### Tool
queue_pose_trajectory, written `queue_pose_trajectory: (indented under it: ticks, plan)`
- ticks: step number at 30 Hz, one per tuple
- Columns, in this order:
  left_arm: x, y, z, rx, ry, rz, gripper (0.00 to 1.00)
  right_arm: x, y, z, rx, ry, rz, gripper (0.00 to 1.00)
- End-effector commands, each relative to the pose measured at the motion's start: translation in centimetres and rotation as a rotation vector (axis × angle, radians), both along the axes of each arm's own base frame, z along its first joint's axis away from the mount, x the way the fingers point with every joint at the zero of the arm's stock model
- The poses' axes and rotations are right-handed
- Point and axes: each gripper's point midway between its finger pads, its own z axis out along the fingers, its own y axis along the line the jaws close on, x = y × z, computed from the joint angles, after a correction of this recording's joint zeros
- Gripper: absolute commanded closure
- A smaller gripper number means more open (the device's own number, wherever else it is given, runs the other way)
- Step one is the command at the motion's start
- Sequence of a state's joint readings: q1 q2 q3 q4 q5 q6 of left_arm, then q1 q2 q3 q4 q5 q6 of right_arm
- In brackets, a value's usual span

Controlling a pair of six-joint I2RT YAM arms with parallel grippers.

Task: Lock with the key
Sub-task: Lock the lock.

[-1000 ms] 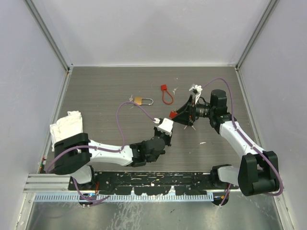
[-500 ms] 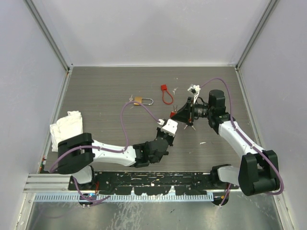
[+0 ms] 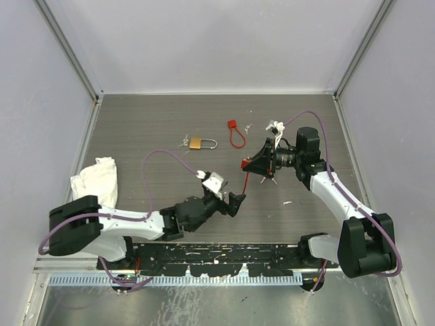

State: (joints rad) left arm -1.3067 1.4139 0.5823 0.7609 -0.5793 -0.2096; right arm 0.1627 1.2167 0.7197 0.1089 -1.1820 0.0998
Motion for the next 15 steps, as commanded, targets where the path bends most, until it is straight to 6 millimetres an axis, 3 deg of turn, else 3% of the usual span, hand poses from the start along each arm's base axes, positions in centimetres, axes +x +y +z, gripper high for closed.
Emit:
queue_pose_trajectory:
  ticks: [1,4,7,15]
  plan:
    - [-1.8,0.2,4.6,-0.271,0.031,-0.252,0.23,-1.2,0.3,2.6,0.038,-0.159,0.085,0.99]
    - [-2.2,1.3,5.2,-0.256,-0.003,-0.295,0.23,-1.9,0.4,2.9,0.051,-0.197,0.118,0.99]
    - [-2.6,1.0,4.9,-0.177,-0.045,-0.338,0.23,-2.2,0.5,3.0,0.057,-0.219,0.131,0.99]
    - [-0.8,-1.9,4.1,-0.149,-0.063,-0.346,0.23,-3.2,1.0,3.0,0.073,-0.222,0.185,0.99]
